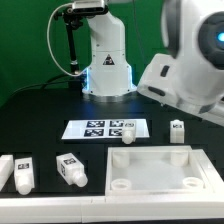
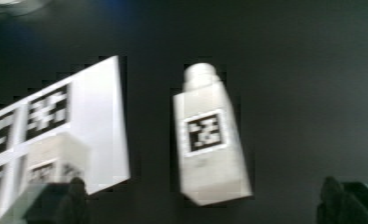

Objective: Assemble one leg

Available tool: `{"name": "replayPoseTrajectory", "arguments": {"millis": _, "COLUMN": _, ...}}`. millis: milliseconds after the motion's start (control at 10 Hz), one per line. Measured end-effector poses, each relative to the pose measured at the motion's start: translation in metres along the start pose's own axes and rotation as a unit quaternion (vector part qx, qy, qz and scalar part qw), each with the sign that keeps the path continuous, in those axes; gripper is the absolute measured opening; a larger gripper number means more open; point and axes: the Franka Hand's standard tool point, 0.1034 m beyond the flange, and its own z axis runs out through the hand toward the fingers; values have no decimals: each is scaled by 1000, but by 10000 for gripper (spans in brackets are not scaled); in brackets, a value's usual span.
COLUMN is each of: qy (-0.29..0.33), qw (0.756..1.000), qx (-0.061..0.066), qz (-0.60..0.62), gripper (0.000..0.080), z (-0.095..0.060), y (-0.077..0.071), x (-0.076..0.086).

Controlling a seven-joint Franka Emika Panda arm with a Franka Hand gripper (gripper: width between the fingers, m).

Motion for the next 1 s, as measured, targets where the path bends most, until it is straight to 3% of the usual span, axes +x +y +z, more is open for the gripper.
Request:
{"name": "replayPoseTrajectory", "arguments": {"millis": 100, "qy": -1, "qw": 1000, "qx": 14, "qz": 4, "gripper": 649, "z": -2, "y": 3, "x": 3}}
{"name": "replayPoseTrajectory", "arguments": {"millis": 200, "qy": 1, "qw": 1000, "qx": -1, "qz": 9, "gripper": 649, "z": -3, "y": 7, "x": 3}}
{"name": "replayPoseTrajectory", "arguments": {"millis": 300, "qy": 7, "qw": 999, "qx": -38, "qz": 11, "gripper": 649, "z": -4, "y": 9, "x": 0}}
{"name": "replayPoseTrajectory", "arguments": {"millis": 400, "qy": 11, "qw": 999, "qx": -32, "qz": 10, "gripper": 649, "z": -4, "y": 7, "x": 4}}
{"name": "replayPoseTrajectory", "arguments": {"millis": 700, "qy": 11, "qw": 999, "qx": -29, "qz": -22, "gripper": 649, "z": -2, "y": 8, "x": 7}}
{"name": "replayPoseTrajectory", "arguments": {"millis": 900, "qy": 38, "qw": 995, "qx": 5, "qz": -88, "gripper": 649, "z": -1, "y": 3, "x": 11}}
{"name": "replayPoseTrajectory", "arguments": {"millis": 1000, "qy": 40, "qw": 995, "qx": 8, "qz": -88, "gripper": 649, "z": -5, "y": 7, "x": 2}}
